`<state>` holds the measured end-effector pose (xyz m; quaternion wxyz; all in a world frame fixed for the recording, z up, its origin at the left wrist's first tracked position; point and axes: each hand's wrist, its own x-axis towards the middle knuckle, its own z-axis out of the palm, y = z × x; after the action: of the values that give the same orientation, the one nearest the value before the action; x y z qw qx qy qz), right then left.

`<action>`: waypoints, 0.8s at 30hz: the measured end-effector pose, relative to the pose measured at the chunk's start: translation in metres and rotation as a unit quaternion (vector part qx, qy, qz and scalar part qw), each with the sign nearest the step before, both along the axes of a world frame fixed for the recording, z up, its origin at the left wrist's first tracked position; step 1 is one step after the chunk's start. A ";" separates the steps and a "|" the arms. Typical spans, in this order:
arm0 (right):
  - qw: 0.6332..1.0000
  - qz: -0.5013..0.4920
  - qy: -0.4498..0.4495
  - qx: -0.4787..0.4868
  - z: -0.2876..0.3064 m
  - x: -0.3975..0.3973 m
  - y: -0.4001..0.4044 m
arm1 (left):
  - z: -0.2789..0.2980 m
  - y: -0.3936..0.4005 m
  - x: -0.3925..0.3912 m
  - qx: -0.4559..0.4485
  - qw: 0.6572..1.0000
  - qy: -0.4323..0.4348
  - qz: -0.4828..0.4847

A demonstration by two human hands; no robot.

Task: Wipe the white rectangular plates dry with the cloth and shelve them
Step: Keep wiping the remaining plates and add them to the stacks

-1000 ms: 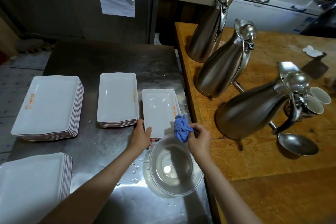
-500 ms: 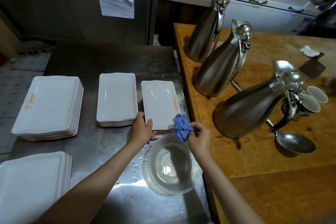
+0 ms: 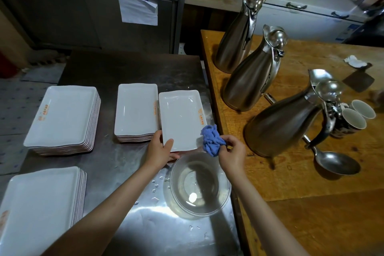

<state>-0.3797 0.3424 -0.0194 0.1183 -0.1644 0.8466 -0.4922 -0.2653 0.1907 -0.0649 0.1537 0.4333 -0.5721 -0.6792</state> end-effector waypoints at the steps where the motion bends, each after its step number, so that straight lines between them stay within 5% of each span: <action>1: 1.000 0.000 0.002 -0.002 0.001 0.000 0.001 | 0.001 0.001 0.003 0.006 1.000 0.005 0.002; 11: 0.999 -0.026 0.022 -0.003 0.009 -0.002 0.007 | 0.001 0.015 0.029 0.038 0.999 0.013 0.001; 24: 1.000 -0.022 0.017 0.007 0.004 0.002 0.012 | 0.002 0.026 0.049 -0.028 0.999 0.001 -0.021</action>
<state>-0.3778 0.3544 -0.0152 0.0941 -0.1532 0.8555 -0.4856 -0.2160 0.2169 -0.0634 0.1515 0.4160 -0.5996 -0.6666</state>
